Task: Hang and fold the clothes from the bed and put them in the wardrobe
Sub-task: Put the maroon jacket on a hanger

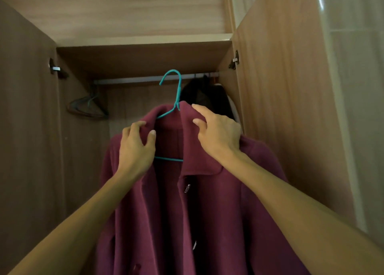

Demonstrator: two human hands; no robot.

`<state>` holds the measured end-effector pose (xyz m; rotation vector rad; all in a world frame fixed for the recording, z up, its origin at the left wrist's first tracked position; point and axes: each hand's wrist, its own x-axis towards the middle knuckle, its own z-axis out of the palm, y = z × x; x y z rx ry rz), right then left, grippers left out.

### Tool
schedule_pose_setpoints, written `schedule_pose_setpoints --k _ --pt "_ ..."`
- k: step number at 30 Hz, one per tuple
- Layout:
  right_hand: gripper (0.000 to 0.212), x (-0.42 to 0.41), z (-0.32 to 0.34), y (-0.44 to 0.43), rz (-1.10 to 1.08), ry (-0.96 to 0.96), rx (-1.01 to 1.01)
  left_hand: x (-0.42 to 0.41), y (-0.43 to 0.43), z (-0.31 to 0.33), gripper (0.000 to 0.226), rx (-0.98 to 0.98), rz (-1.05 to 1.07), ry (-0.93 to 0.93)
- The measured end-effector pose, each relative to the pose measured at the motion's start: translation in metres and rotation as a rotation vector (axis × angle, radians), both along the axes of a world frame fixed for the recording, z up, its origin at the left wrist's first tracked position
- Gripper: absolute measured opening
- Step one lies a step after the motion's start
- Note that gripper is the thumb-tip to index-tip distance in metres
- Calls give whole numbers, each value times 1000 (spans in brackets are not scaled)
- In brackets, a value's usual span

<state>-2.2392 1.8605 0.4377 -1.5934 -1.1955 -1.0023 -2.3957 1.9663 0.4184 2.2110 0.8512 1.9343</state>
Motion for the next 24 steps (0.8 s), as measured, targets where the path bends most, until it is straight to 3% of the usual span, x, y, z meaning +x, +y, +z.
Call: schedule_pose_setpoints --k 13,24 --pt "40 18 36 149 -121 14 18 21 161 39 40 77 -92 9" --pt "39 68 139 262 -279 51 102 54 298 123 41 150 -142 84"
